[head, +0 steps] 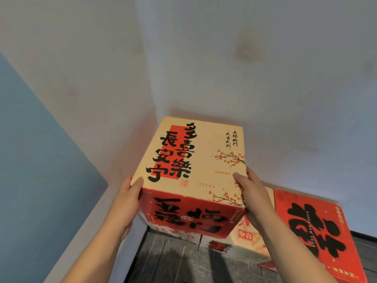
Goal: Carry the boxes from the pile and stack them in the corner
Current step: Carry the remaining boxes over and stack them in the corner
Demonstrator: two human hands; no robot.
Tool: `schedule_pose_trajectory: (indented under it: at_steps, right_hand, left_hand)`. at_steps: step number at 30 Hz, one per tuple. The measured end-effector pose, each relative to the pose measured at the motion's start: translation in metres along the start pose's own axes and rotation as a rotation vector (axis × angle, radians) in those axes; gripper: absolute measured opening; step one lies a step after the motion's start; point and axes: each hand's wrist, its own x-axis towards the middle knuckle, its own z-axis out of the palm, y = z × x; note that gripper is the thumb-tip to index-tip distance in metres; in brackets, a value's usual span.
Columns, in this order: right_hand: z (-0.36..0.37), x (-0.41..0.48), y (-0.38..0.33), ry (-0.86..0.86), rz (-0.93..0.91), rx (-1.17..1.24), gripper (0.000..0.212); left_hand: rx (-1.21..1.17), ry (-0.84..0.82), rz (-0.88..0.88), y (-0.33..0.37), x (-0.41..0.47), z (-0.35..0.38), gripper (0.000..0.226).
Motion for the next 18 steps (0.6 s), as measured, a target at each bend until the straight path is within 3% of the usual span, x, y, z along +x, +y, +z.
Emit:
schedule_pose_trajectory:
  at_steps: [5, 11, 18]
  right_hand:
    - [0.023, 0.032, 0.040, -0.009, 0.021, 0.047, 0.028]
    - [0.043, 0.048, 0.057, -0.029, -0.014, 0.085, 0.028]
    - [0.052, 0.046, 0.062, -0.003, -0.046, 0.110, 0.038]
  left_hand:
    - [0.020, 0.021, 0.022, -0.053, 0.052, -0.006, 0.040]
    - [0.045, 0.086, 0.106, -0.067, 0.076, -0.005, 0.035]
    - [0.329, 0.124, 0.289, -0.047, 0.060, -0.010, 0.032]
